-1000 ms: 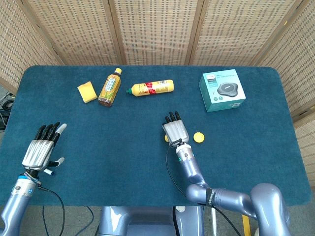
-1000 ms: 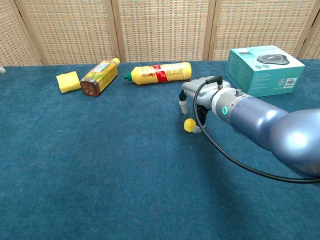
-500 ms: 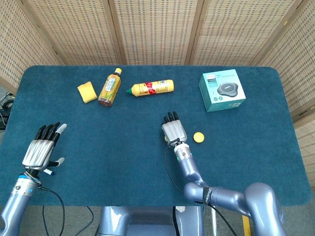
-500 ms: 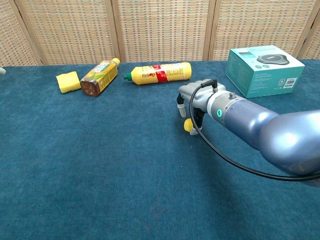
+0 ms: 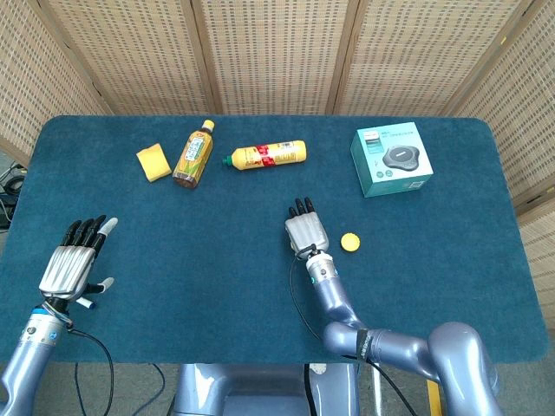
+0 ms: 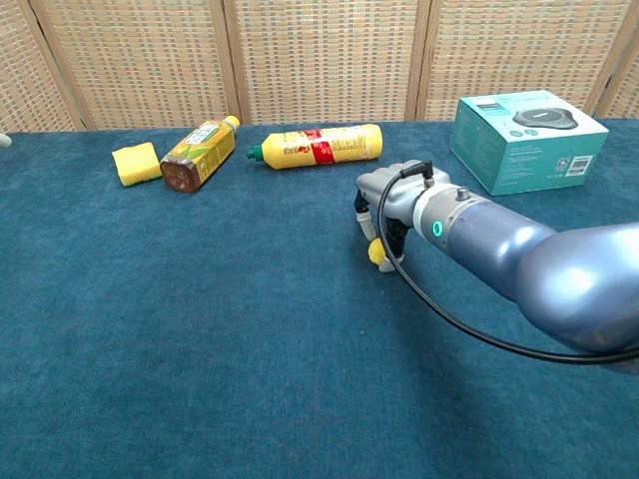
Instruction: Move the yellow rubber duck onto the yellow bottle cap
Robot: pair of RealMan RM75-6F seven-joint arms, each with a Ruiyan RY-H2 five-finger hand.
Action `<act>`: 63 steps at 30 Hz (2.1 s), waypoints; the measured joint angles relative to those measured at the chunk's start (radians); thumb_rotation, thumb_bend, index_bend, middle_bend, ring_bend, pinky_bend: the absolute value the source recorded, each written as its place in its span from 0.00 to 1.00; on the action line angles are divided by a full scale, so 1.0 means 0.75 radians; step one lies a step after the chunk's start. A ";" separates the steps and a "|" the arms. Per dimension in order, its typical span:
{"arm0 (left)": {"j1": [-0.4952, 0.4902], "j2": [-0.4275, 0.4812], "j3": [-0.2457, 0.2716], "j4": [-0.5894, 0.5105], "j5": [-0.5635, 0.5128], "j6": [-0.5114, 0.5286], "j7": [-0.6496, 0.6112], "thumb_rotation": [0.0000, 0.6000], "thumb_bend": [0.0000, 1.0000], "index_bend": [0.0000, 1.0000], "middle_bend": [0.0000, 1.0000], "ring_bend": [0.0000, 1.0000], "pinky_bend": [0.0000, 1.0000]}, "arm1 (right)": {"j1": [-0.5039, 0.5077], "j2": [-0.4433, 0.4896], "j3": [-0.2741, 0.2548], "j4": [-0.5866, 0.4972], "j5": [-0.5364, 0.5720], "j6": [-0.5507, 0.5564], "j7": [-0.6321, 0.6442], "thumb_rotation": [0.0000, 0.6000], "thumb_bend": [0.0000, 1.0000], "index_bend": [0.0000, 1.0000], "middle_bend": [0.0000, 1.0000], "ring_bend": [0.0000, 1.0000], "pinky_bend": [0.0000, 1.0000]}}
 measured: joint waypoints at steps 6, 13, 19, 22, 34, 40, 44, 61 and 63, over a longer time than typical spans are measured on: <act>0.001 0.002 -0.001 -0.001 0.005 -0.003 -0.005 1.00 0.20 0.00 0.00 0.00 0.00 | 0.002 0.002 -0.002 -0.008 0.008 0.002 -0.007 1.00 0.10 0.55 0.18 0.02 0.02; 0.002 0.005 -0.001 -0.002 0.011 -0.008 -0.010 1.00 0.20 0.00 0.00 0.00 0.00 | 0.006 -0.001 -0.006 -0.003 0.015 0.001 -0.013 1.00 0.10 0.56 0.19 0.02 0.02; 0.002 0.004 -0.004 0.001 0.009 -0.013 -0.009 1.00 0.20 0.00 0.00 0.00 0.00 | 0.013 -0.001 -0.006 -0.006 0.013 0.009 -0.023 1.00 0.10 0.57 0.19 0.02 0.02; 0.002 0.004 -0.005 0.001 0.008 -0.013 -0.009 1.00 0.20 0.00 0.00 0.00 0.00 | 0.018 0.006 0.000 -0.019 0.008 0.020 -0.030 1.00 0.10 0.57 0.19 0.02 0.02; 0.005 0.008 -0.007 0.001 0.009 -0.016 -0.017 1.00 0.20 0.00 0.00 0.00 0.00 | 0.024 0.072 0.015 -0.119 0.016 0.084 -0.092 1.00 0.11 0.58 0.19 0.02 0.02; 0.007 0.010 -0.007 -0.004 0.019 -0.011 -0.016 1.00 0.20 0.00 0.00 0.00 0.00 | 0.010 0.131 0.007 -0.181 0.032 0.130 -0.134 1.00 0.10 0.58 0.19 0.02 0.02; 0.009 0.012 -0.005 -0.007 0.023 -0.009 -0.014 1.00 0.20 0.00 0.00 0.00 0.00 | -0.008 0.169 -0.001 -0.212 0.050 0.152 -0.149 1.00 0.11 0.58 0.19 0.02 0.02; 0.027 0.029 -0.001 -0.038 0.059 0.028 -0.013 1.00 0.20 0.00 0.00 0.00 0.00 | -0.120 0.315 -0.076 -0.384 0.079 0.252 -0.161 1.00 0.10 0.58 0.19 0.02 0.02; 0.032 0.034 0.002 -0.045 0.069 0.035 -0.013 1.00 0.20 0.00 0.00 0.00 0.00 | -0.133 0.326 -0.089 -0.395 0.079 0.257 -0.156 1.00 0.10 0.58 0.19 0.02 0.02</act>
